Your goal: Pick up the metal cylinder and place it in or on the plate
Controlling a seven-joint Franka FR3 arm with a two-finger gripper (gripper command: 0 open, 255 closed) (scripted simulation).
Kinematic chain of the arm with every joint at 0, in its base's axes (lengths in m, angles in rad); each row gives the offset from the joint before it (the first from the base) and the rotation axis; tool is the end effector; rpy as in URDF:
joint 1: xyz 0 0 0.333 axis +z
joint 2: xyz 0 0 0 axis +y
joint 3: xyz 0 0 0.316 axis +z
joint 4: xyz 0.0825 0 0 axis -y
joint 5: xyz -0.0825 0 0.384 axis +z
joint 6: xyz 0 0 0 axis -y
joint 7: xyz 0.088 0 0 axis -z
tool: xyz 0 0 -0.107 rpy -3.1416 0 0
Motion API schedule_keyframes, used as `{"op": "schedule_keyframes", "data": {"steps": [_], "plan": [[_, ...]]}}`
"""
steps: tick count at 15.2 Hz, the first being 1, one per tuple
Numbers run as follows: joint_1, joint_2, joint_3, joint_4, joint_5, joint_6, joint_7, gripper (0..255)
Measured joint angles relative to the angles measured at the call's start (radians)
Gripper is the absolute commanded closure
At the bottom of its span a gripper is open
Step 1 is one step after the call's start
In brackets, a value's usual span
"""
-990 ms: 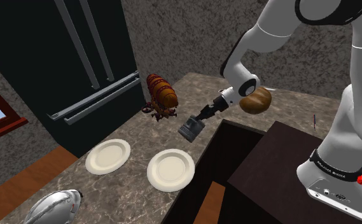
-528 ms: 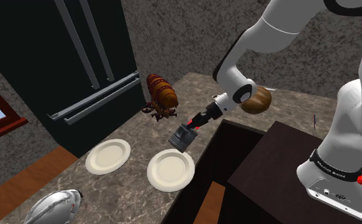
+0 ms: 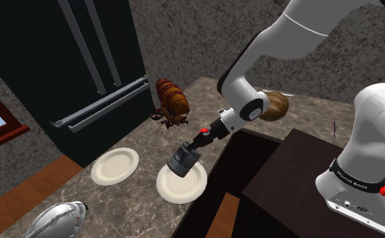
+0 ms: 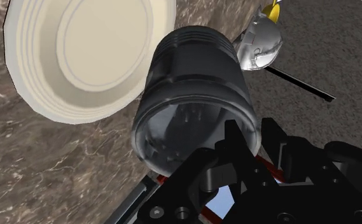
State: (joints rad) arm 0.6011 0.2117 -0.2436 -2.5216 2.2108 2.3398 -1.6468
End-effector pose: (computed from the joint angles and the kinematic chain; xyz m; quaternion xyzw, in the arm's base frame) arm 0.4090 0.1607 0.1845 -0.8637 0.0119 -0.2447 0.4404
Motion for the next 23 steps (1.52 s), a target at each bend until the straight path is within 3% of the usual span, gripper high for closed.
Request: {"op": "schedule_keyframes", "data": {"steps": [9,23], "plan": [[0.003,0.134,0.013,0.034,0.092,-0.072,-0.085,255],[-0.005,0.332,0.016,0.112,0.164,-0.201,-0.166,255]]}}
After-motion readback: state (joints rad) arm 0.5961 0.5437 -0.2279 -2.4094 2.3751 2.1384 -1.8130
